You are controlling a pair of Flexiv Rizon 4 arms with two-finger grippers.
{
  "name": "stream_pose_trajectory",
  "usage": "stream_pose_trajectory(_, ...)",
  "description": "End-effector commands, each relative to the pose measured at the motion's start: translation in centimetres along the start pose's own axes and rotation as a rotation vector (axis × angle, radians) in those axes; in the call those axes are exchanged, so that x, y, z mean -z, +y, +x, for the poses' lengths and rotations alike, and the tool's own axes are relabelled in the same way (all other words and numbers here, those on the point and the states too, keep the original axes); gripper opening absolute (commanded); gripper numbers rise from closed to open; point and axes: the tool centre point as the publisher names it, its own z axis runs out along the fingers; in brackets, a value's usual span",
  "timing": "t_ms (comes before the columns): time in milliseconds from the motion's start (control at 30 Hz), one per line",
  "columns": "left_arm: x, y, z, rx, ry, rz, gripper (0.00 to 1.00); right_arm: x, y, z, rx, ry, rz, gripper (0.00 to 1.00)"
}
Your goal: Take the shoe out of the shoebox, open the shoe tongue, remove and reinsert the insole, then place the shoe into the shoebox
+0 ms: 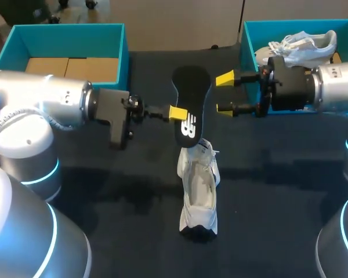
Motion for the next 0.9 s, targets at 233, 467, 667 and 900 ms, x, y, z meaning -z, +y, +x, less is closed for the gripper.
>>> stream_pose_trajectory(233,-0.2,0.0,0.1,-0.002,-0.001,-0.004,0.0,-0.9,0.2,0.3,0.011,-0.013,-0.016,1.0)
stream_pose_trajectory(467,-0.2,0.0,0.1,-0.002,-0.001,-0.004,0.0,-3.0,0.6,1.4,-0.001,-0.06,-0.042,1.0)
stream_pose_trajectory(667,-0.2,0.0,0.1,-0.002,-0.001,-0.004,0.0,-3.0,0.5,1.5,0.002,-0.068,-0.045,0.81)
stream_pose_trajectory(900,-0.2,0.0,0.1,-0.002,-0.001,-0.004,0.0,-3.3,-0.1,1.4,-0.031,-0.09,-0.049,0.62)
